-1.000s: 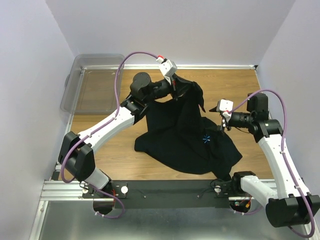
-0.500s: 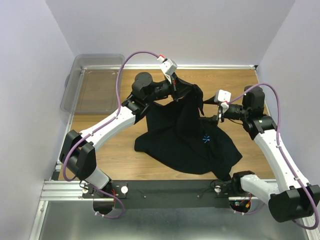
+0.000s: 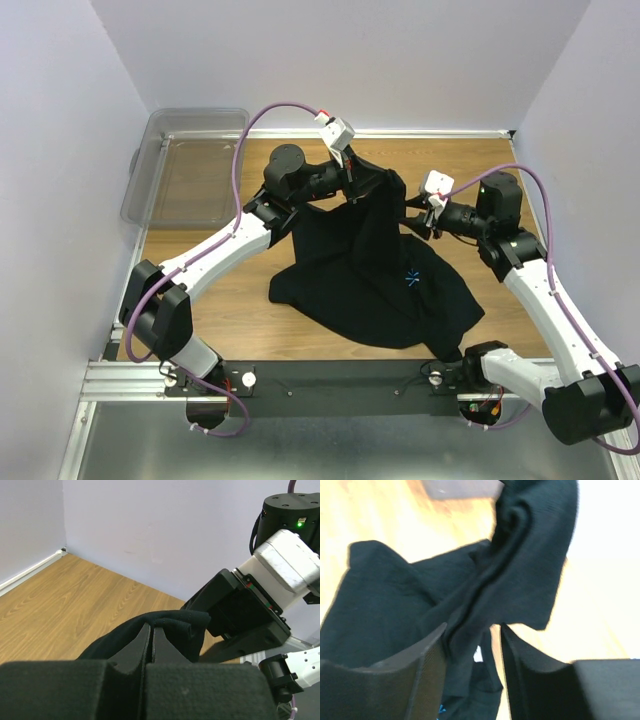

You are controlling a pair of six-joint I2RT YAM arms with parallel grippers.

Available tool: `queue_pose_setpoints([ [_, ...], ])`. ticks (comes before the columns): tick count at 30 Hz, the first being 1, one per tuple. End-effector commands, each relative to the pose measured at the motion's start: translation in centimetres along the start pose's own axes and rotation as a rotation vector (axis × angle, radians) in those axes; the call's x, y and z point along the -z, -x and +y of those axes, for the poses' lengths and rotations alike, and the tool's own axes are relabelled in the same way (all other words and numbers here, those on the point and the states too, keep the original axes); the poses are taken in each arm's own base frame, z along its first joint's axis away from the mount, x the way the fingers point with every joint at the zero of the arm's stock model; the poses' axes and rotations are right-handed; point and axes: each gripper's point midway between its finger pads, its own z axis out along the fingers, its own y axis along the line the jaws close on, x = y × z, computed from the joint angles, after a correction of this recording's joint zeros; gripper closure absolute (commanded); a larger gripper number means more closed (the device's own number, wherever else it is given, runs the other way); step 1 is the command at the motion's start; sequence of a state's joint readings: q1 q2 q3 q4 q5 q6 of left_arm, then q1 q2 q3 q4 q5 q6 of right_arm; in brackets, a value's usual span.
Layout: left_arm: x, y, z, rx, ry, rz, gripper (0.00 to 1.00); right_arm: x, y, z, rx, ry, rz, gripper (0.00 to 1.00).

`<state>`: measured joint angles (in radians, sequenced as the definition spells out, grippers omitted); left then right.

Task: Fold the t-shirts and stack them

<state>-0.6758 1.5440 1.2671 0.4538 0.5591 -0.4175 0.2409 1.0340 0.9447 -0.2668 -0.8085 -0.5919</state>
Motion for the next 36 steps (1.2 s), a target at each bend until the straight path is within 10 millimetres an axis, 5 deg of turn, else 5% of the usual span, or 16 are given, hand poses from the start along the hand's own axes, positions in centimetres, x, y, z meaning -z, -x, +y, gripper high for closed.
queue_pose_setpoints([
  [1,-0.2,1.2,-0.5,-0.011,-0.032,-0.015,1.00,0.4,-1.3,-1.7,-0.013,-0.116,0.062,0.54],
  [5,-0.2,0.9,-0.2,-0.012,-0.030,-0.009,1.00,0.8,-1.1,-1.8,-0.024,-0.140,0.064,1.00],
  [9,0.1,0.5,0.9,-0.054,0.006,0.001,0.97,2.5,1.5,-4.5,-0.068,-0.294,0.056,0.99],
  [11,0.8,-0.6,3.3,-0.107,0.129,0.043,0.71,5.5,2.0,-8.2,-0.080,-0.537,0.134,0.99],
  [12,1.5,-0.7,5.8,-0.124,0.266,0.038,0.46,7.2,2.2,-9.3,-0.068,-0.630,0.155,0.99],
  [14,4.3,-2.2,10.0,-0.145,0.496,0.064,0.30,11.3,0.5,-11.7,-0.054,-0.850,0.270,0.99],
  [17,8.5,-5.0,15.3,-0.097,0.747,0.121,0.27,15.1,-1.8,-11.6,-0.029,-1.005,0.388,0.99],
  [21,11.8,-9.1,21.0,0.007,1.001,0.274,0.27,15.8,-5.1,-10.3,-0.070,-1.034,0.455,0.99],
  [22,12.6,-12.6,22.3,0.049,1.038,0.392,0.27,15.8,-5.8,-10.2,-0.080,-1.040,0.471,0.99],
  [23,12.3,-12.2,23.1,0.056,1.045,0.395,0.28,16.3,-6.7,-10.3,-0.091,-1.060,0.499,0.99],
  [25,12.9,-14.8,24.6,0.091,1.065,0.452,0.28,16.3,-8.1,-10.3,-0.109,-1.060,0.525,0.99],
  [31,15.3,-18.3,27.9,0.147,1.092,0.562,0.34,15.3,-10.1,-10.8,-0.148,-1.022,0.539,0.99],
  [36,16.3,-17.6,26.9,0.086,1.055,0.604,0.33,14.7,-11.2,-11.8,-0.180,-0.994,0.546,0.99],
])
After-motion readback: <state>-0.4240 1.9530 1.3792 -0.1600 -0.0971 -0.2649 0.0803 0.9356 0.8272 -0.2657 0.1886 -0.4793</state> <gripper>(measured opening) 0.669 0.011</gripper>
